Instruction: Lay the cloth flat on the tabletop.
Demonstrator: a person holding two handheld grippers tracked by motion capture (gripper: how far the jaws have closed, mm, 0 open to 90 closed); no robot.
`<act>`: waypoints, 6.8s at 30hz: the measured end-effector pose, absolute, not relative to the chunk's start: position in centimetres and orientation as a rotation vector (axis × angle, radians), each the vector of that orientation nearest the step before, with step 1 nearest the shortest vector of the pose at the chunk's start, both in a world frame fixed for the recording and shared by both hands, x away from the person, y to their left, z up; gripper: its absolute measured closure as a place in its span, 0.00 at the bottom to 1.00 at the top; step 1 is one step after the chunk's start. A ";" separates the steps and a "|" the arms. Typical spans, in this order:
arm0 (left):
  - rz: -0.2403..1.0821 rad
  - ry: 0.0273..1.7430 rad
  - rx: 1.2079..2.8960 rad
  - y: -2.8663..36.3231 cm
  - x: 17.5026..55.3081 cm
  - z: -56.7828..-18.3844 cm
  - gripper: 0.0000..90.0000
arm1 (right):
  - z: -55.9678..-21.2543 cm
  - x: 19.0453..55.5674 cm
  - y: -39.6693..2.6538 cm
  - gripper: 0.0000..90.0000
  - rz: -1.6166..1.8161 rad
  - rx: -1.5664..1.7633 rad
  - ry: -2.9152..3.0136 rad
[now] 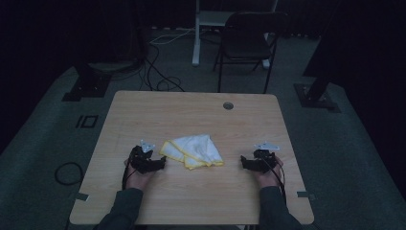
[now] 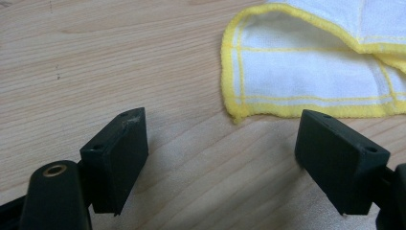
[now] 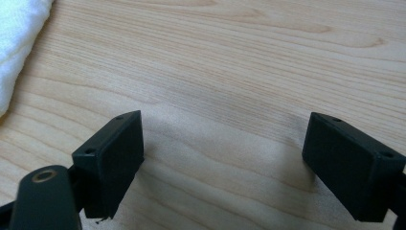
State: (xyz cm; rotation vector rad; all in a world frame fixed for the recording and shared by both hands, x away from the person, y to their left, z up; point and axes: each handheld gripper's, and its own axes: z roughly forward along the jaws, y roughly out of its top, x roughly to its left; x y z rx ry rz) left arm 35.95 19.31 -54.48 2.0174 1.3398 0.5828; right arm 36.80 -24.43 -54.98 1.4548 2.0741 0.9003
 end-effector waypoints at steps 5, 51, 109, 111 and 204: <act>0.583 1.340 2.018 19.3 36.0 -54.5 0.22 | -55.0 36.8 -24.4 0.16 0.901 1.455 2.074; 0.601 1.308 2.007 19.1 35.3 -54.1 0.43 | -52.4 34.3 -20.1 0.71 1.045 1.165 2.205; 0.507 1.146 2.077 15.1 34.9 -54.0 0.52 | -51.7 34.6 -11.9 0.74 1.076 0.848 2.416; 0.500 1.137 2.082 14.8 35.0 -54.0 0.53 | -52.0 34.8 -11.7 0.74 1.064 0.850 2.430; 0.502 1.114 2.092 14.3 35.2 -54.3 0.61 | -52.4 36.9 -6.1 0.93 1.090 0.787 2.530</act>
